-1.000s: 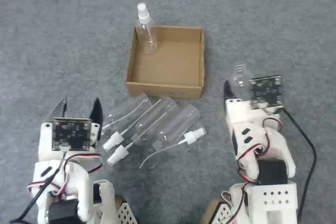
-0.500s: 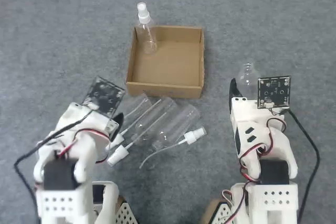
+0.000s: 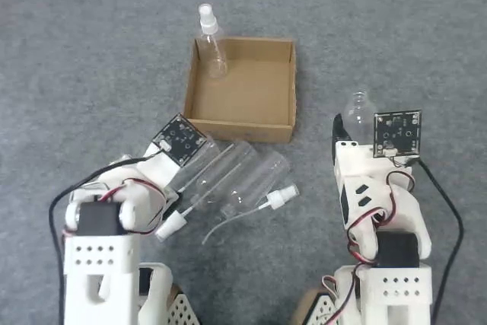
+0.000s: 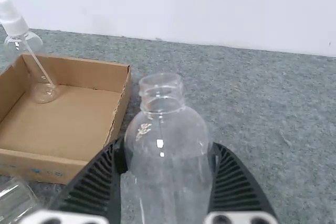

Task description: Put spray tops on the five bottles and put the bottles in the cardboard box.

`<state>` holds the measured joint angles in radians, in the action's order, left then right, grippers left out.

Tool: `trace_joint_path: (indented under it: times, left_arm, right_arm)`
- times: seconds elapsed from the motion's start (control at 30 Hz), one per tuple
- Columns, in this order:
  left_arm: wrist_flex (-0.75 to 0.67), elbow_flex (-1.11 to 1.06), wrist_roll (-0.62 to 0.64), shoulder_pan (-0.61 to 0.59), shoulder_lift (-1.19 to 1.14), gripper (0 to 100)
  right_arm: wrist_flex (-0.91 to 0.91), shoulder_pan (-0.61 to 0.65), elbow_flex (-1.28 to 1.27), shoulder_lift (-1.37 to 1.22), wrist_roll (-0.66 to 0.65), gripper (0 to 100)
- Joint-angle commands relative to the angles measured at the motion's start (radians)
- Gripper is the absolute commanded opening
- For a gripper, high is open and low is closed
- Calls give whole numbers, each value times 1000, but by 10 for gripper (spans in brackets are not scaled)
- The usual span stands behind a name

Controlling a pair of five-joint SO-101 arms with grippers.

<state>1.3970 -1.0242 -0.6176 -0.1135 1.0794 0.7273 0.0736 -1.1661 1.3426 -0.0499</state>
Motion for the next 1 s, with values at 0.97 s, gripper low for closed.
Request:
trace_joint_path:
  times: [0.97]
  left_arm:
    - [-230, -31, -224, 8, -649, 197]
  right_arm:
    - [-97, -4, -38, 12, 0, 54]
